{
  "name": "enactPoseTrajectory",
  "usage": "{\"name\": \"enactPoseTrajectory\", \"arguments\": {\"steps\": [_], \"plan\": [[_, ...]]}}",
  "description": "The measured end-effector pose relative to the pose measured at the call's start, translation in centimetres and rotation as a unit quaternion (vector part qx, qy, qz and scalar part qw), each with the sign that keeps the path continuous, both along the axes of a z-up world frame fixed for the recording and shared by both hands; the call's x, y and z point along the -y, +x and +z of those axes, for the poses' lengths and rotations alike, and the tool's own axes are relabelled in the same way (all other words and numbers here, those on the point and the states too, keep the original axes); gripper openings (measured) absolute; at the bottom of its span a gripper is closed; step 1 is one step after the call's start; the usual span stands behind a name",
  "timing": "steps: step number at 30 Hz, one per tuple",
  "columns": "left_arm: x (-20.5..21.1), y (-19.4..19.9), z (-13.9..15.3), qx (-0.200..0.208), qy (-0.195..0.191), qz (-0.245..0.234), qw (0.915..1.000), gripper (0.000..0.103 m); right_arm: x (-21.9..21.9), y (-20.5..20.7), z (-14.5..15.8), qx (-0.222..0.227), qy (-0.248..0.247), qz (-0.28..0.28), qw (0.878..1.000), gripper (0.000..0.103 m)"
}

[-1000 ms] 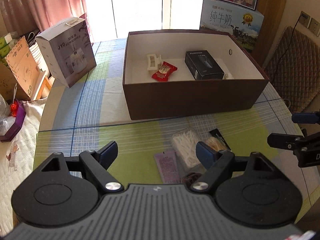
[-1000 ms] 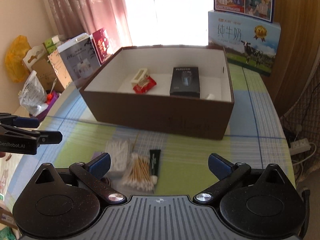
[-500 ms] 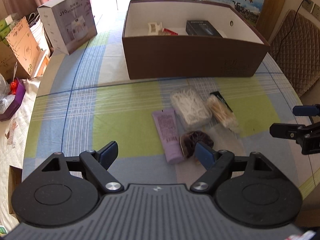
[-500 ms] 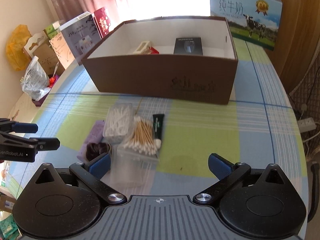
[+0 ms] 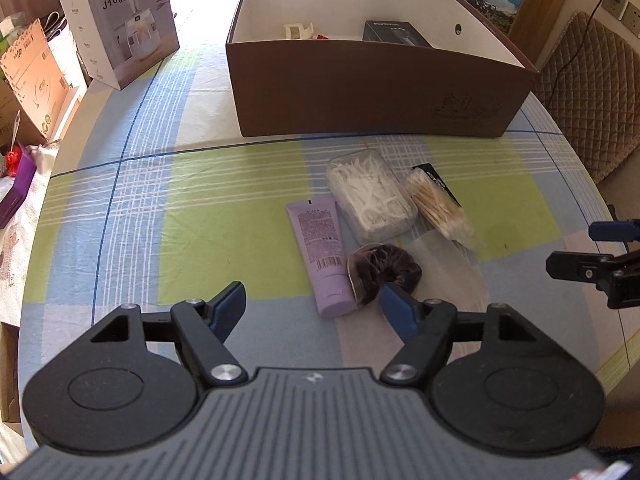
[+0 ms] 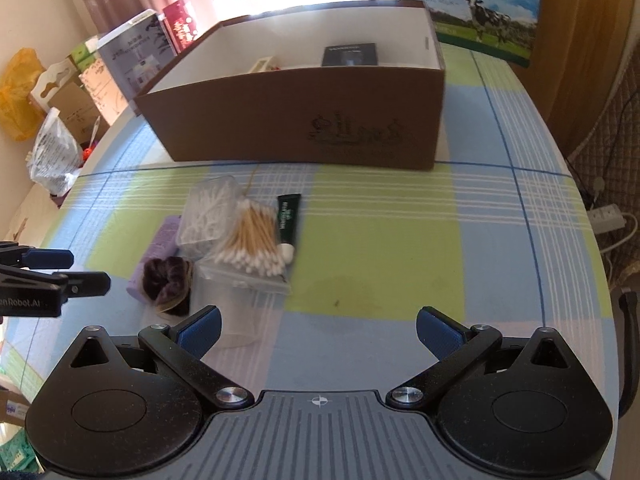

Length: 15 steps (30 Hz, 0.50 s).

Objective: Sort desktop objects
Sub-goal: 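Withdraw both tools from the box toward the remaining table items, then grasp the lilac tube with the left tool while the right tool grasps the green lip gel tube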

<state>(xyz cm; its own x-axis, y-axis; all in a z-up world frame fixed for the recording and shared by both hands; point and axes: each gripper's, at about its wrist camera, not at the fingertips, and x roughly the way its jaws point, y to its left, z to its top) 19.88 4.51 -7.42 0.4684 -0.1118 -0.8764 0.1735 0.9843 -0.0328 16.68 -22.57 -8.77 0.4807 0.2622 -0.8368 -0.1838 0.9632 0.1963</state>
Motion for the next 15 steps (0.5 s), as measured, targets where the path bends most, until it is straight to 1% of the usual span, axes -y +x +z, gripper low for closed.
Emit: {"name": "enactPoseTrajectory", "arguments": {"steps": [5, 9, 14, 15], "plan": [[-0.1, 1.6, -0.7, -0.003, 0.000, 0.002, 1.0000, 0.069, 0.6, 0.5, -0.4, -0.004, 0.000, -0.018, 1.000, 0.101], [-0.2, 3.1, -1.7, -0.014, -0.005, 0.004, 0.9999, 0.066, 1.0, 1.0, -0.8, -0.009, -0.001, -0.032, 0.999, 0.101], [-0.3, 5.0, -3.2, -0.033, -0.012, 0.004, 0.9994, 0.056, 1.3, 1.6, -1.1, -0.013, -0.004, -0.048, 0.999, 0.101], [-0.3, 5.4, -3.5, -0.037, -0.016, 0.003, 0.9992, 0.052, 1.3, 1.6, -1.2, -0.014, -0.004, -0.050, 0.999, 0.101]]}}
